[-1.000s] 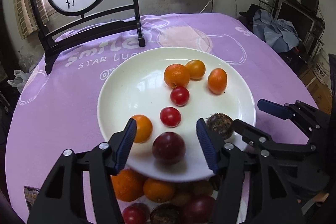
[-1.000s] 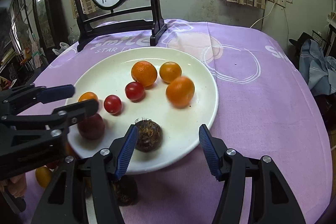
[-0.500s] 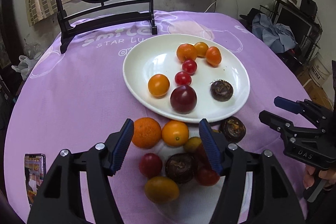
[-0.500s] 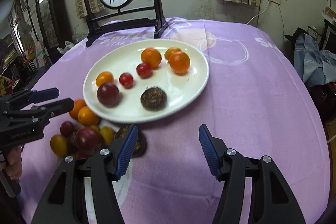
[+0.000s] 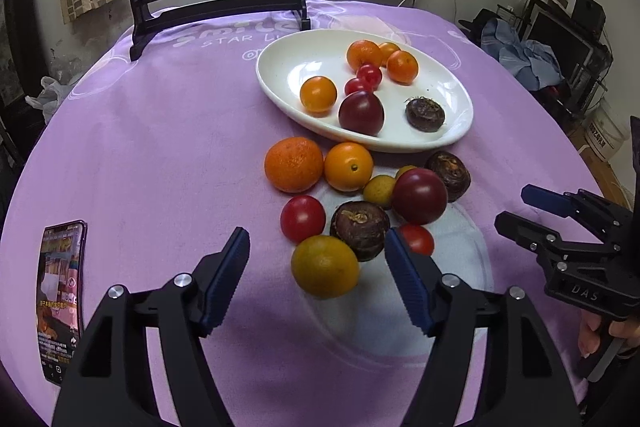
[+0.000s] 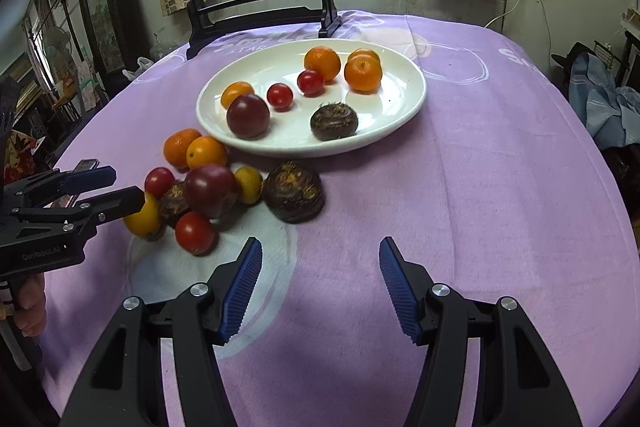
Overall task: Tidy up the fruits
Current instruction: 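Grasp a yellow tomato with the left tool while the right tool grasps a red cherry tomato, then carry both tomatoes onto the plate and open both tools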
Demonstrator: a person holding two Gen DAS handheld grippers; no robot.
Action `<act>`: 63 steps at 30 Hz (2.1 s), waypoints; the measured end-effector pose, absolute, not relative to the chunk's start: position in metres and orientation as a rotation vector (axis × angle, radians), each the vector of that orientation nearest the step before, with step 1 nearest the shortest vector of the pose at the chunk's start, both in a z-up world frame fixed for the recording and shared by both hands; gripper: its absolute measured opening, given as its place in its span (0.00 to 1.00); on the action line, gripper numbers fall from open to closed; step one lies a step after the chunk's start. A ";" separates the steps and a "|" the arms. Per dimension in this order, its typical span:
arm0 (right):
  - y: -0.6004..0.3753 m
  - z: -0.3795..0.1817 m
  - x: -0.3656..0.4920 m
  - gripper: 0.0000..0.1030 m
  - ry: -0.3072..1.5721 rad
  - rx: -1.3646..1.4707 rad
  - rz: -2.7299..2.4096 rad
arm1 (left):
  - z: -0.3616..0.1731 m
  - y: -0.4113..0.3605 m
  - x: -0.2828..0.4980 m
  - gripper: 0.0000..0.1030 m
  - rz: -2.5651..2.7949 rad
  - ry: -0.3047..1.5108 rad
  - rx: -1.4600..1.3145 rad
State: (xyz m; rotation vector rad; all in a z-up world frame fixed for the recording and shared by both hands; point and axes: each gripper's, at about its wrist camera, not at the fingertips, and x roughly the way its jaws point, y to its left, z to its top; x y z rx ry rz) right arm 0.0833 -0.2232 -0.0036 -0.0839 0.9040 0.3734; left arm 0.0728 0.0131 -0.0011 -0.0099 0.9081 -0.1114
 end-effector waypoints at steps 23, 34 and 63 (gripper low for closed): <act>-0.178 -0.011 0.061 0.61 0.937 -0.173 0.471 | -0.029 0.006 0.076 0.39 -0.171 0.957 0.016; -0.131 -0.023 0.080 0.60 0.962 -0.248 0.503 | -0.027 0.022 0.075 0.39 -0.178 0.940 -0.044; -0.211 0.032 0.080 0.28 0.827 -0.107 0.436 | 0.016 0.000 0.092 0.39 -0.211 0.923 -0.023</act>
